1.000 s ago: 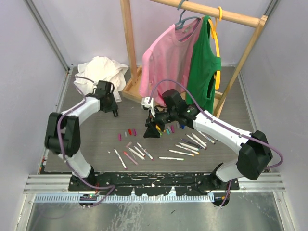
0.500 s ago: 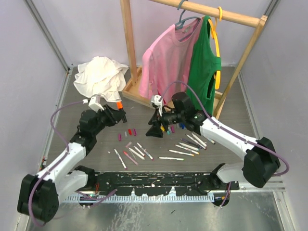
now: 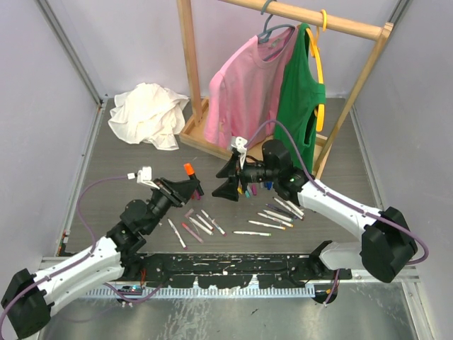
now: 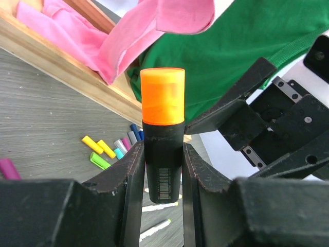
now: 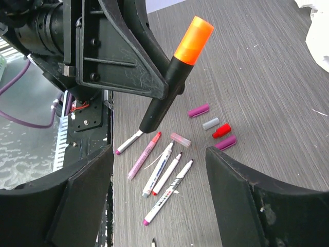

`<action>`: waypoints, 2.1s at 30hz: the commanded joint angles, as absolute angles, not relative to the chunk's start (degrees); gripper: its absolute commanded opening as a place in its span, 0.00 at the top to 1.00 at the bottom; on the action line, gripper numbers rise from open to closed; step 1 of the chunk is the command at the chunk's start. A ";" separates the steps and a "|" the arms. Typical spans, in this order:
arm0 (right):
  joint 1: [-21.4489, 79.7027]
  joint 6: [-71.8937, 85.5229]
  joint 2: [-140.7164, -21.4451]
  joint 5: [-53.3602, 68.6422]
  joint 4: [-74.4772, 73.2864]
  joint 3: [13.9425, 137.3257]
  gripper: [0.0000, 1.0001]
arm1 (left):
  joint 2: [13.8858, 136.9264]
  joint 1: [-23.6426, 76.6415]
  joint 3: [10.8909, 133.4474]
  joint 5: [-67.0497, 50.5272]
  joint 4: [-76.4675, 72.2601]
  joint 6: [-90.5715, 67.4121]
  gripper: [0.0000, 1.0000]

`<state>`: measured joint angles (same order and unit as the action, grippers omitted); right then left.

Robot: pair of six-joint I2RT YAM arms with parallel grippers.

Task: Open the pen caps
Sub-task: Pick up the pen from the center of the board.

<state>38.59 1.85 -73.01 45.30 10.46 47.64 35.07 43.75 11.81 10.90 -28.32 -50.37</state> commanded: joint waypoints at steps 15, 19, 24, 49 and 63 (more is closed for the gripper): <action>41.99 1.67 -76.62 34.37 10.91 48.59 0.25 | 49.31 59.27 17.40 36.77 -36.48 -55.89 1.00; 43.26 1.06 -77.44 33.75 10.15 48.93 0.25 | 49.49 59.75 17.46 36.91 -36.52 -57.72 1.00; 44.27 2.48 -78.76 33.15 10.72 48.99 0.27 | 49.79 60.98 18.04 37.10 -36.55 -58.87 1.00; 41.04 10.15 -77.87 41.31 10.51 50.85 0.99 | 45.95 63.81 17.78 37.46 -36.89 -53.56 0.29; 34.99 16.72 -77.10 66.80 17.20 51.39 0.99 | 30.33 49.47 20.40 0.19 -28.88 -37.54 0.02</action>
<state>36.05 12.05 -79.13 57.43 9.26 49.93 30.59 55.33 16.47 18.31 -29.95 -41.12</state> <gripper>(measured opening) 0.224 0.980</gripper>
